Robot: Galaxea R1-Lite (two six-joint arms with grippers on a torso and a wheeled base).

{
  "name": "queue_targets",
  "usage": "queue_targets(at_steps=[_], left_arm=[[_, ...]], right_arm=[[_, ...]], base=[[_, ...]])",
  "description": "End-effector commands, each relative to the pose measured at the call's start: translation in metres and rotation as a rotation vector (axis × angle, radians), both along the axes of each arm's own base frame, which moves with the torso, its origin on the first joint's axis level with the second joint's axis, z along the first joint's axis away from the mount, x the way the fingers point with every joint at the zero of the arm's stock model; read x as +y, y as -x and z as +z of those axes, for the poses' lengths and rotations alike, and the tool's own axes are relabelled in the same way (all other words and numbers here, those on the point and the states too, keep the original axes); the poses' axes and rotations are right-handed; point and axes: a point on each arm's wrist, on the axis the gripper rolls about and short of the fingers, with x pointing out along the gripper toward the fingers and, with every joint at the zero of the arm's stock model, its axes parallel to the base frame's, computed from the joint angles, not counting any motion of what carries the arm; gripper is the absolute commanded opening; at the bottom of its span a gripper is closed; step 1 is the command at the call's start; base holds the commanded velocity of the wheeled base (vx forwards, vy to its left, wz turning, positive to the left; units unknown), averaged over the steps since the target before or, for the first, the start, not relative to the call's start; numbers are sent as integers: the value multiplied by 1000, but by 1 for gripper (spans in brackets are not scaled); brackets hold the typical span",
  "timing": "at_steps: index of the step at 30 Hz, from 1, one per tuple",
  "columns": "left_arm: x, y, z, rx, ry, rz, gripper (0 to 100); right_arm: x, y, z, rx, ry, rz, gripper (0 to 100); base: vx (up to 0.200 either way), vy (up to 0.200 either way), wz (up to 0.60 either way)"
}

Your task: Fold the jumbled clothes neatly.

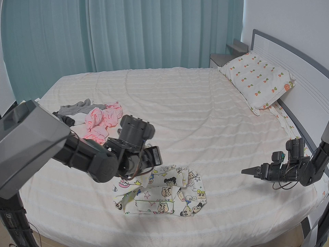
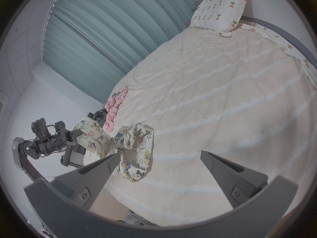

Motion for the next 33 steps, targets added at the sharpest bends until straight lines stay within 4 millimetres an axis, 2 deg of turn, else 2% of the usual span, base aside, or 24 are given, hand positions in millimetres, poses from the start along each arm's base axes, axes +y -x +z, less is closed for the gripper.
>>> queue_targets(at_steps=[1, 7, 8, 22, 26, 28, 29, 31, 33], left_arm=[[-17, -2, -11, 30, 37, -18, 0], [-26, 3, -11, 31, 48, -48, 0], [-28, 5, -12, 36, 49, -62, 100], [-27, 10, -13, 49, 43, -67, 100], [-10, 15, -8, 58, 44, -39, 100], [9, 22, -2, 64, 46, -12, 100], [9, 22, -2, 64, 46, -12, 100], [33, 37, 8, 51, 74, 12, 100], [45, 47, 11, 48, 108, 15, 100]], right_arm=[[1, 0, -1, 3, 1, 4, 100], [1, 0, -1, 3, 1, 4, 100], [1, 0, -1, 3, 1, 4, 100], [2, 0, -2, 6, 2, 9, 100], [2, 1, -3, 9, 3, 12, 100], [2, 1, -4, 12, 3, 12, 100], [2, 1, -4, 12, 3, 12, 100], [4, 1, -4, 15, 3, 19, 100], [7, 1, -4, 16, 1, 27, 100]], base=[[0, 0, 0], [0, 0, 0], [0, 0, 0], [0, 0, 0], [0, 0, 0], [0, 0, 0], [0, 0, 0], [0, 0, 0], [0, 0, 0]])
